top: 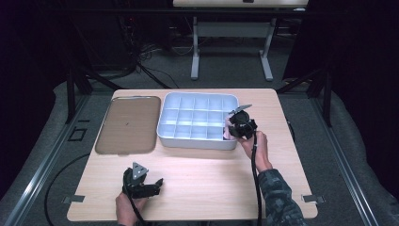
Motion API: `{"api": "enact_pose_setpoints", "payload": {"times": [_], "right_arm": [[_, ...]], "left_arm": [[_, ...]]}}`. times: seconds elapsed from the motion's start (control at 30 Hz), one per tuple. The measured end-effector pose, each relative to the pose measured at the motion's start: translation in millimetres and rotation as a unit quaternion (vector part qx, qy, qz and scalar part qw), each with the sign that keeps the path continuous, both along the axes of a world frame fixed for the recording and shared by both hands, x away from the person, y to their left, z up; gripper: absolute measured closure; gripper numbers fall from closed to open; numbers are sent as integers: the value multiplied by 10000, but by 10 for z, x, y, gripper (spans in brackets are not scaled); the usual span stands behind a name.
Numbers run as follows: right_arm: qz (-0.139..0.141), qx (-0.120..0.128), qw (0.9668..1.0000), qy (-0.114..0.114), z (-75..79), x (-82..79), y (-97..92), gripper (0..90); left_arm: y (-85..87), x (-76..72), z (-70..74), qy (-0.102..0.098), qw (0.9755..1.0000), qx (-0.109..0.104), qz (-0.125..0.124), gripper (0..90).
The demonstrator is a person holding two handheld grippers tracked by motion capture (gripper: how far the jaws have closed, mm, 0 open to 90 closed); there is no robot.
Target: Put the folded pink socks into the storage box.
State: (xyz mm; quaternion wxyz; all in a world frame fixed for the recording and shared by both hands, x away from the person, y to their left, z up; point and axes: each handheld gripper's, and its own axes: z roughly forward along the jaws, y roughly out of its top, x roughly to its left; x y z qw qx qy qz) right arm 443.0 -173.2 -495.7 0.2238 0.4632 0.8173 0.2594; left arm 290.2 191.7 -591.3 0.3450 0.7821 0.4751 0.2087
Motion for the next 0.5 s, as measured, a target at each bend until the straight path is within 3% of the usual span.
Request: {"api": "enact_pose_setpoints", "payload": {"times": [0.3,0.5], "right_arm": [[45,85,9997,218,18,-46,-11,639],[24,274,9991,310,31,-73,-57,580]], "left_arm": [[0,0,0,-2,10000,0,1,146],[0,0,0,-1,10000,-1,1,146]]}}
